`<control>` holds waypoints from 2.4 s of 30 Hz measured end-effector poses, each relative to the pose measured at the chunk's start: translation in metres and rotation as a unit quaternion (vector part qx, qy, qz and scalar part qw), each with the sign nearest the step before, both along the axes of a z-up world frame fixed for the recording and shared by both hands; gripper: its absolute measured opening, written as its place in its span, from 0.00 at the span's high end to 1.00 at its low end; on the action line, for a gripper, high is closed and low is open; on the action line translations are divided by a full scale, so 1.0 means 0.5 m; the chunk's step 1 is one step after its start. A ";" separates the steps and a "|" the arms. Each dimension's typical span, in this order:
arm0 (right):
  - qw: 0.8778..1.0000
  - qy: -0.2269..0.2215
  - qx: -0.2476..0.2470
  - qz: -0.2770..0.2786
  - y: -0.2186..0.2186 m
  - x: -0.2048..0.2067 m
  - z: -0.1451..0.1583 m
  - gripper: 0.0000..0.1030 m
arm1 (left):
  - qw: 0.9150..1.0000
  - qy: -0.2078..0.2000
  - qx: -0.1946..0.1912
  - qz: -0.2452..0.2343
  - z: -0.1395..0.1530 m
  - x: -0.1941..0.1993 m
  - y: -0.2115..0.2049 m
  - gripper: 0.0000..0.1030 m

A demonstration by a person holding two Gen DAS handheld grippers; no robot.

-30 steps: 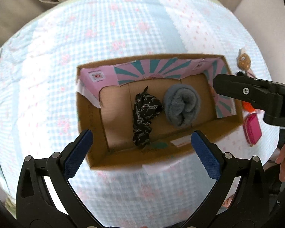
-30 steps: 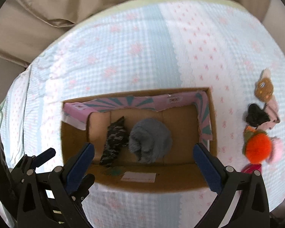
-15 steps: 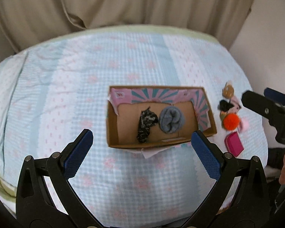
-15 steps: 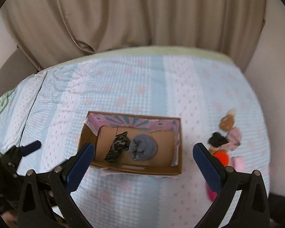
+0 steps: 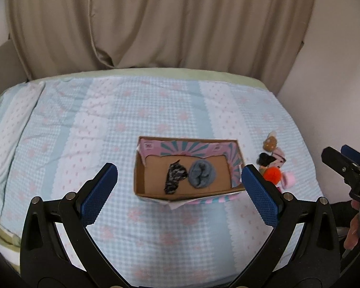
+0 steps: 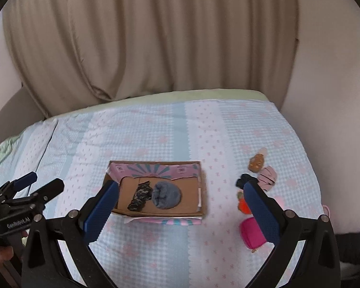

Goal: Organize soft objects
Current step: 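Move both tools back toward the remaining pile of soft items, then grasp the orange pompom with the left tool while the right tool grasps the pink fuzzy cuff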

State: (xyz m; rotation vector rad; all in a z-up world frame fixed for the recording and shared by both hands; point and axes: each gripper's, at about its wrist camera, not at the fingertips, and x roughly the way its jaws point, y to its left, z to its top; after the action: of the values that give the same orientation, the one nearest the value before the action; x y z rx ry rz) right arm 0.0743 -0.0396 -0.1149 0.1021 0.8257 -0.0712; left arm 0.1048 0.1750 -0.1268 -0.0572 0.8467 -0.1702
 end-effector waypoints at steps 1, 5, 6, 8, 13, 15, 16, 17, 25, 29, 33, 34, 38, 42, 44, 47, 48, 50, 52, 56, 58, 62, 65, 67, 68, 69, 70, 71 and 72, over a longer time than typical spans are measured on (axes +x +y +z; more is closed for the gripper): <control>1.000 -0.002 -0.001 -0.007 -0.015 -0.008 0.003 0.00 | 1.000 -0.003 -0.001 -0.002 0.005 -0.002 -0.011 0.00; 0.999 -0.012 -0.017 -0.029 -0.077 -0.040 0.011 0.00 | 1.000 -0.010 0.000 -0.010 0.011 -0.005 -0.066 0.00; 0.999 -0.013 -0.018 -0.032 -0.094 -0.047 0.010 0.00 | 1.000 -0.011 0.000 -0.011 0.012 -0.006 -0.081 0.00; 0.999 -0.015 -0.017 -0.038 -0.138 -0.060 0.006 0.00 | 1.000 -0.015 -0.003 -0.011 0.014 -0.010 -0.120 0.00; 0.999 -0.014 -0.021 -0.031 -0.241 -0.078 -0.009 0.00 | 1.000 -0.017 -0.011 -0.003 0.009 -0.019 -0.233 0.00; 0.999 -0.010 -0.024 -0.024 -0.288 -0.081 -0.018 0.00 | 1.000 -0.016 -0.013 -0.005 0.001 -0.022 -0.290 0.00; 0.999 -0.008 -0.024 -0.022 -0.308 -0.082 -0.023 0.00 | 1.000 -0.017 -0.012 -0.006 -0.004 -0.024 -0.320 0.00; 1.000 -0.005 -0.024 -0.019 -0.329 -0.082 -0.030 0.00 | 1.000 -0.017 -0.015 -0.006 -0.010 -0.026 -0.341 0.00; 0.999 0.023 -0.038 0.019 -0.493 -0.077 -0.105 0.00 | 0.998 0.020 -0.057 -0.018 -0.110 -0.013 -0.544 0.00; 0.998 0.042 -0.036 0.024 -0.548 -0.059 -0.157 0.00 | 0.997 0.040 -0.050 -0.036 -0.177 0.011 -0.625 0.00; 0.997 0.055 -0.034 0.031 -0.584 -0.042 -0.233 0.00 | 0.995 0.057 -0.049 -0.063 -0.259 0.043 -0.686 0.00; 0.997 0.059 -0.034 0.034 -0.591 -0.036 -0.257 0.00 | 0.994 0.062 -0.051 -0.069 -0.284 0.053 -0.699 0.00; 0.996 0.071 -0.033 0.045 -0.604 -0.015 -0.347 0.00 | 0.992 0.085 -0.036 -0.082 -0.391 0.098 -0.746 0.02; 0.995 0.084 -0.013 0.049 -0.615 0.010 -0.443 0.04 | 0.990 0.104 -0.022 -0.091 -0.491 0.140 -0.768 0.06; 0.995 0.090 -0.007 0.052 -0.611 0.023 -0.492 0.05 | 0.989 0.113 -0.021 -0.093 -0.532 0.157 -0.771 0.08; 0.994 0.095 -0.006 0.054 -0.600 0.038 -0.545 0.05 | 0.987 0.127 -0.021 -0.095 -0.584 0.176 -0.780 0.09; 0.994 0.098 -0.005 0.055 -0.598 0.042 -0.559 0.05 | 0.986 0.131 -0.021 -0.098 -0.598 0.179 -0.782 0.09; 0.993 0.102 -0.007 0.055 -0.589 0.050 -0.585 0.08 | 0.985 0.137 -0.015 -0.106 -0.623 0.185 -0.793 0.14; 0.992 0.111 -0.007 0.060 -0.581 0.058 -0.612 0.16 | 0.983 0.143 -0.009 -0.114 -0.643 0.189 -0.803 0.19; 0.991 0.117 -0.008 0.066 -0.572 0.068 -0.646 0.24 | 0.981 0.158 -0.004 -0.116 -0.676 0.196 -0.805 0.28; 0.991 0.117 -0.011 0.070 -0.566 0.074 -0.653 0.25 | 0.980 0.164 -0.005 -0.112 -0.686 0.202 -0.801 0.34; 0.991 0.113 -0.016 0.076 -0.558 0.086 -0.660 0.33 | 0.980 0.165 -0.001 -0.112 -0.695 0.214 -0.798 0.56; 0.990 0.114 -0.020 0.081 -0.551 0.094 -0.663 0.47 | 0.979 0.167 -0.007 -0.114 -0.696 0.221 -0.794 0.66; 0.990 0.115 -0.025 0.080 -0.549 0.099 -0.665 0.54 | 0.979 0.166 -0.005 -0.119 -0.697 0.223 -0.791 0.68; 0.990 0.116 -0.027 0.077 -0.549 0.102 -0.665 0.57 | 0.979 0.166 -0.004 -0.121 -0.694 0.220 -0.792 0.70; 0.990 0.118 -0.027 0.075 -0.550 0.103 -0.665 0.57 | 0.979 0.165 -0.004 -0.123 -0.692 0.220 -0.791 0.70; 0.990 0.118 -0.026 0.072 -0.551 0.104 -0.665 0.58 | 0.979 0.165 -0.004 -0.123 -0.691 0.219 -0.791 0.71; 0.990 0.119 -0.024 0.069 -0.551 0.106 -0.664 0.58 | 0.979 0.164 -0.004 -0.123 -0.690 0.218 -0.788 0.72; 0.990 0.120 -0.023 0.067 -0.552 0.106 -0.663 0.59 | 0.979 0.164 -0.004 -0.123 -0.689 0.218 -0.787 0.72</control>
State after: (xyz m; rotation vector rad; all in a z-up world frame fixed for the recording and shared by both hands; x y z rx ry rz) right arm 0.1273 -0.3156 -0.4466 -0.0062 1.0680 0.0241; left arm 0.2141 -0.2182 -0.4714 0.0123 1.1826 -0.4043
